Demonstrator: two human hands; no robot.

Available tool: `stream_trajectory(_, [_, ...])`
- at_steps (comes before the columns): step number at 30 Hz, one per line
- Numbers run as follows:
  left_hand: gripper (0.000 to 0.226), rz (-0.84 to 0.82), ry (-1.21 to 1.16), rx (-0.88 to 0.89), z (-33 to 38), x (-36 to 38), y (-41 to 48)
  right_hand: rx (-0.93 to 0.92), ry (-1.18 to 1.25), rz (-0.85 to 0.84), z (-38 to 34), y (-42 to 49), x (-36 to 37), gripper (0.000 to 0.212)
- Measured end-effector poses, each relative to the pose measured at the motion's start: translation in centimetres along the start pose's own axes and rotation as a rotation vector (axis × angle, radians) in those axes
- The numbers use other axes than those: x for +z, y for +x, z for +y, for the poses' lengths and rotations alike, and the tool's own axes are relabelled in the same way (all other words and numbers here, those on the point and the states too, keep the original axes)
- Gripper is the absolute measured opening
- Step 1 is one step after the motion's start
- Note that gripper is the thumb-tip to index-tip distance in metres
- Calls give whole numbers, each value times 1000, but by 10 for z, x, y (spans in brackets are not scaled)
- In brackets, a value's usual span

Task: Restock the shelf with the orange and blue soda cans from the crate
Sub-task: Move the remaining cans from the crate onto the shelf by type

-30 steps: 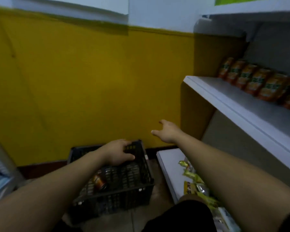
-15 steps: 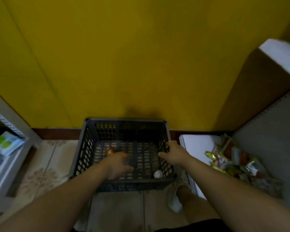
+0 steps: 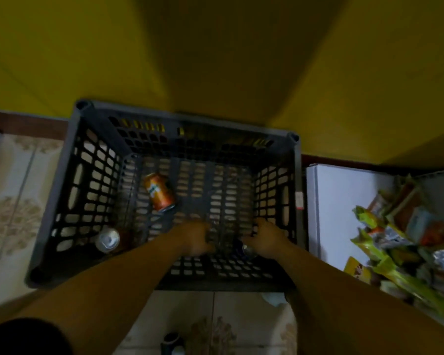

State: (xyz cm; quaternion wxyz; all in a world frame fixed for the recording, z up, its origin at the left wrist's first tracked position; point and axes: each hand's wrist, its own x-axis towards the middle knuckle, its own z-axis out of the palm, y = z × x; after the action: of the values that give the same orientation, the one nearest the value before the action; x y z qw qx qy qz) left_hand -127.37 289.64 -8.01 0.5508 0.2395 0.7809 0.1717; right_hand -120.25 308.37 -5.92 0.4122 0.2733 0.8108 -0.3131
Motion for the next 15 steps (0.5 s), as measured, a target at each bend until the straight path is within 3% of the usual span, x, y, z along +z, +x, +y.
stream_trajectory(3, [40, -103, 9, 26, -10, 14, 22, 58, -193, -118, 10, 25, 23, 55])
stream_trajectory(6, [38, -128, -37, -4, -22, 24, 36, 95, -410, -184, 21, 44, 48, 82])
stream_trajectory(9, [38, -113, -91, -43, -29, 25, 33, 95, -544, -110, 24, 50, 56, 77])
stream_trajectory(15, [43, 15, -155, 11, -16, 13, -2, -80, -179, 42, -8, 4, 23, 59])
